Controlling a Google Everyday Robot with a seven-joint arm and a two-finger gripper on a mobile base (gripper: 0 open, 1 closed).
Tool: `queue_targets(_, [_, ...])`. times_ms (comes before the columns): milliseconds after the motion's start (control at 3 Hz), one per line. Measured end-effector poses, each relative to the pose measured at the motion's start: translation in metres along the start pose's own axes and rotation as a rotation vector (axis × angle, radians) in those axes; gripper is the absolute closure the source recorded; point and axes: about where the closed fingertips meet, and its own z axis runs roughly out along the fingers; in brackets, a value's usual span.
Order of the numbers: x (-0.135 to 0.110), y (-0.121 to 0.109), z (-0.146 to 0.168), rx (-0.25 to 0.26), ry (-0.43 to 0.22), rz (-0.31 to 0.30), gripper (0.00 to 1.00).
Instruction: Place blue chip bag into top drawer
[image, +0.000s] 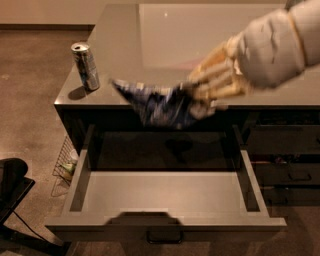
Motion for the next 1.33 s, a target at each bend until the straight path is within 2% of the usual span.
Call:
queue_targets(333, [-0.008,0.057,0.048,-0.131,0.0,0.034,1.0])
queue_targets(667, [-0.012,0.102,0.111,-0.245,0.091,0.058,1.0])
queue_targets(1000, [0.033,0.115,0.191,-0.283,0.25,0.13,1.0])
queue_targets(1333, [0.082,0.101,0.229,-0.287,0.329,0.174,1.0])
